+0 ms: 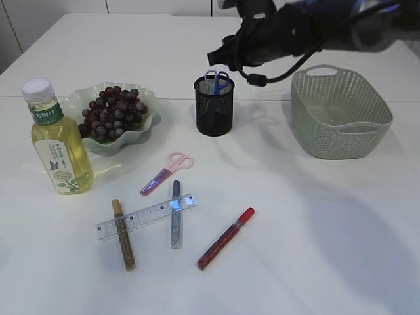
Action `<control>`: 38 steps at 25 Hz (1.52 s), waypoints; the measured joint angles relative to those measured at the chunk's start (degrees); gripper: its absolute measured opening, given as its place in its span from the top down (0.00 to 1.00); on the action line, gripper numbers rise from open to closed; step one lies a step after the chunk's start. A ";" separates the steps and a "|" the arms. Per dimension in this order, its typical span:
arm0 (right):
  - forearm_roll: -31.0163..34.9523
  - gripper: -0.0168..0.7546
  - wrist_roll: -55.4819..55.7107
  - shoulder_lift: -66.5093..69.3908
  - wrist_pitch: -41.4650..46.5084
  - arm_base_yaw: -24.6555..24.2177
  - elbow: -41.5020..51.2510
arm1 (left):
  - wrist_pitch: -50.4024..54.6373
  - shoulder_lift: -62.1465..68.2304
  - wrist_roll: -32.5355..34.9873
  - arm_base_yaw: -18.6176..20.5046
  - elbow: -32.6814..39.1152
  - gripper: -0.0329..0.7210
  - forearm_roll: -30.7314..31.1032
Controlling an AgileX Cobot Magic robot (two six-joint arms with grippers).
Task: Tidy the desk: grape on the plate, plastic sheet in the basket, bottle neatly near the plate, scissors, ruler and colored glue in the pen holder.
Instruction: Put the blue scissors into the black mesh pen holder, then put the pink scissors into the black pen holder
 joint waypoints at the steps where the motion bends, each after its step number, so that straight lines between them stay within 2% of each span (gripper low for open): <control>1: 0.30 0.57 0.00 -1.75 4.31 0.00 -0.79 | 0.08 0.00 0.00 0.00 0.00 0.38 0.00; 7: 3.54 0.61 0.00 -11.06 29.71 0.00 -5.20 | 0.22 0.00 0.00 0.00 0.00 0.38 0.00; 12: 10.38 0.62 0.72 -14.78 50.41 0.00 -8.26 | 0.22 0.00 0.00 0.00 0.00 0.38 0.00; 14: 12.89 0.62 0.97 -14.89 55.42 0.00 -8.80 | 0.22 0.00 0.00 0.00 0.00 0.38 -0.56; 23: 18.40 0.62 1.78 -14.89 57.85 0.00 -8.80 | 0.22 0.00 2.23 0.00 0.00 0.38 -3.11; 29: 18.66 0.62 2.42 -16.20 57.85 0.00 -8.31 | 0.22 0.00 8.79 -0.35 0.00 0.38 -7.41; 33: 18.90 0.62 2.52 -20.03 57.85 0.00 -3.94 | -1.22 0.33 10.18 -2.43 -0.10 0.38 -9.40; 38: 19.04 0.62 2.52 -27.14 57.85 0.00 6.51 | -1.46 3.65 10.66 -5.40 -3.20 0.38 -9.54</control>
